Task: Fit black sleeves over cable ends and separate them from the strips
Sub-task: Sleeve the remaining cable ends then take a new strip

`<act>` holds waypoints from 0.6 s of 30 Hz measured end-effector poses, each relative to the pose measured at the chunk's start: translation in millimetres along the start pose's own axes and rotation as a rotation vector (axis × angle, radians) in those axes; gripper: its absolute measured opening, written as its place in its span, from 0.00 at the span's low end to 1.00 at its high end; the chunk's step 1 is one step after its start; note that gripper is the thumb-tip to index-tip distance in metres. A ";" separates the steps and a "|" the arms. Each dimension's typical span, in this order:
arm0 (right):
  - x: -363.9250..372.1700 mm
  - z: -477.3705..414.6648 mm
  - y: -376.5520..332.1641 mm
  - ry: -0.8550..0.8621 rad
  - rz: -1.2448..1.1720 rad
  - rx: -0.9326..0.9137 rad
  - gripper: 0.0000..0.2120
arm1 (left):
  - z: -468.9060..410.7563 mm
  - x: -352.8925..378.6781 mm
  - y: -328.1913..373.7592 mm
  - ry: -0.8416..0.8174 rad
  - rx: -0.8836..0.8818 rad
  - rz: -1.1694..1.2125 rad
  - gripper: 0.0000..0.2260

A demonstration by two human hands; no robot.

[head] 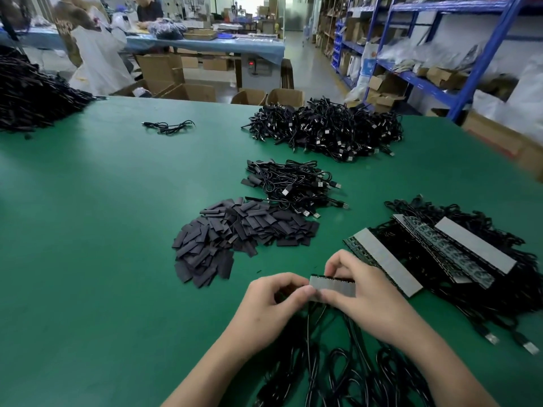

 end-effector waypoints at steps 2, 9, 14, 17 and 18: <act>6.4 5.6 -3.1 0.025 -0.031 -0.021 0.15 | -0.5 0.9 -3.0 0.005 -0.028 0.044 0.12; 13.4 14.2 -7.5 0.133 0.084 -0.190 0.13 | -1.5 2.0 -4.6 -0.023 -0.054 0.158 0.12; 12.8 17.1 -9.3 0.211 0.091 -0.238 0.13 | -0.1 3.4 -2.3 -0.019 -0.059 0.163 0.09; 11.2 17.2 -6.9 0.202 0.054 -0.226 0.14 | 1.3 4.1 -1.4 -0.028 -0.064 0.167 0.08; 10.5 17.1 -7.5 0.200 0.049 -0.229 0.12 | 1.9 4.3 -1.4 -0.034 -0.064 0.164 0.08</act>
Point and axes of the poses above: each hand's wrist, its own z-axis away from the middle knuckle, its own x-axis out of the palm, y = z × x, the point moved 9 cm from there along -z, towards the middle knuckle, and after that the axes turned 8 degrees about y, right-handed, at the moved point
